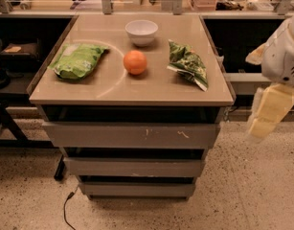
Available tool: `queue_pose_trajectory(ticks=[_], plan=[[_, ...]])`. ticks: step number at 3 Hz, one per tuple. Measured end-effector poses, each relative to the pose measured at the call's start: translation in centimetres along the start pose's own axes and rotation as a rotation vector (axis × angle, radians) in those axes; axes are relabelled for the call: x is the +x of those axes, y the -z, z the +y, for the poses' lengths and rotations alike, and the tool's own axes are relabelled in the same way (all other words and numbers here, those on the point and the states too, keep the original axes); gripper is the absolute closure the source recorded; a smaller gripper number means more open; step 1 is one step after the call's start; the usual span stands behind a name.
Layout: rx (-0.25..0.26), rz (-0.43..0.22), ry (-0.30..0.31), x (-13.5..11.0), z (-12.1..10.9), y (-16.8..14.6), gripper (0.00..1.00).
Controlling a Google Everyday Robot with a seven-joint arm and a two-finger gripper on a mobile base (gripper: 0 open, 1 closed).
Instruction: Open bottom drawer
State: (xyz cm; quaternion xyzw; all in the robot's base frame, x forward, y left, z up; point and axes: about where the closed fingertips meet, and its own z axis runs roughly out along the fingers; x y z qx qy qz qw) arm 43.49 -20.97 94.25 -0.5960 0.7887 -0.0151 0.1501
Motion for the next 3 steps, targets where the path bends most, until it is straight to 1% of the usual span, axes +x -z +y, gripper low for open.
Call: queue_pose_trajectory(ticks=[1, 2, 3], plan=[[-0.084, -0.012, -0.020, -0.4, 2.5, -6.7, 0.00], [-0.164, -0.012, -0.035, 0.0, 5.2, -11.0, 0.00], [-0.175, -0.006, -0.035, 0.2, 5.6, -11.5, 0.00]])
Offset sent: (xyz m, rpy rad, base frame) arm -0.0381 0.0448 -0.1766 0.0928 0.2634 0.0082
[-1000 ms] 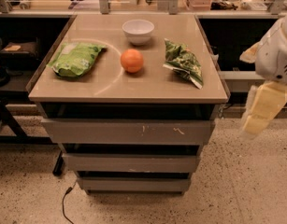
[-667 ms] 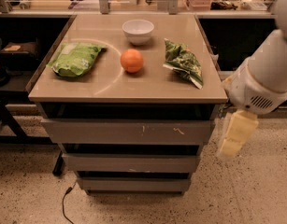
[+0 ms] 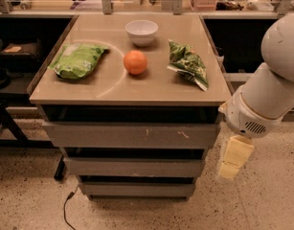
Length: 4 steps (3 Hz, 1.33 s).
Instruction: Open bottom drawer
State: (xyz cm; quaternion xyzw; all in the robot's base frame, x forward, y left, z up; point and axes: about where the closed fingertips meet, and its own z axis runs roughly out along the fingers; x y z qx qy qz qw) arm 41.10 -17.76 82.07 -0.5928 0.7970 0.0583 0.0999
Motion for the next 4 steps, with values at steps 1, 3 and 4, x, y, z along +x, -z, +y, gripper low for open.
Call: queue_pose_trajectory(ticks=[1, 3, 4], plan=[[-0.005, 0.002, 0.002, 0.0, 0.1, -0.1, 0.00], [-0.265, -0.030, -0.060, 2.0, 6.6, -12.4, 0.00], [-0.307, -0.026, -0.084, 2.8, 7.7, -19.7, 0.00]])
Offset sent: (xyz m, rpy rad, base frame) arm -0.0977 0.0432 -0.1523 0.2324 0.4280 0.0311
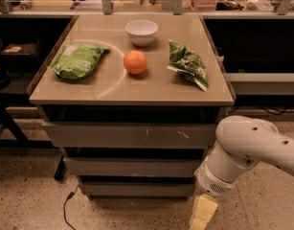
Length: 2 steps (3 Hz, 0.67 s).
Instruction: Open bottom drawer
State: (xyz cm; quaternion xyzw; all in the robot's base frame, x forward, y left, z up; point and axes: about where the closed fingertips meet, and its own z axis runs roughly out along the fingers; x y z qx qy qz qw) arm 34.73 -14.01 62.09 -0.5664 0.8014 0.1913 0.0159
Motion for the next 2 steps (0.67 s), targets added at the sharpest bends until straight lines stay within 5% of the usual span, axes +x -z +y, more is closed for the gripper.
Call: queue_pose_trajectory(ticks=[1, 2], plan=[[0.000, 0.000, 0.000, 0.0, 0.0, 0.0, 0.00], [-0.031, -0.028, -0.001, -0.2, -0.4, -3.7, 0.00]])
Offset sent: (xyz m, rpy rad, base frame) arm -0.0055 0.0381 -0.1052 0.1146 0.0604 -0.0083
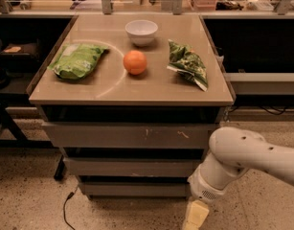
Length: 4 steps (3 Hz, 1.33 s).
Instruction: Open bottom drawer
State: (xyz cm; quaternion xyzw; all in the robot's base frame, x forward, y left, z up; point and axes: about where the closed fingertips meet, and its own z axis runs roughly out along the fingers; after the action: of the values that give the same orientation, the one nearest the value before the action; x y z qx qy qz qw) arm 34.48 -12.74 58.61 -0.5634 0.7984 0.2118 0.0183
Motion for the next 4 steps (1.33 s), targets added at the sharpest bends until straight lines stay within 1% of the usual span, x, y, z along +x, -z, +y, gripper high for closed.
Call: queue_pose_trajectory(ticks=[1, 2, 3, 4], plan=[[-0.037, -0.035, -0.041, 0.7, -2.5, -6.8, 0.00], [-0.068, -0.091, -0.092, 1.4, -5.1, -12.6, 0.00], [-0.110, -0.113, -0.108, 1.8, -7.0, -17.0, 0.00], [-0.131, -0.116, -0.117, 1.9, -6.8, -18.1, 0.00]])
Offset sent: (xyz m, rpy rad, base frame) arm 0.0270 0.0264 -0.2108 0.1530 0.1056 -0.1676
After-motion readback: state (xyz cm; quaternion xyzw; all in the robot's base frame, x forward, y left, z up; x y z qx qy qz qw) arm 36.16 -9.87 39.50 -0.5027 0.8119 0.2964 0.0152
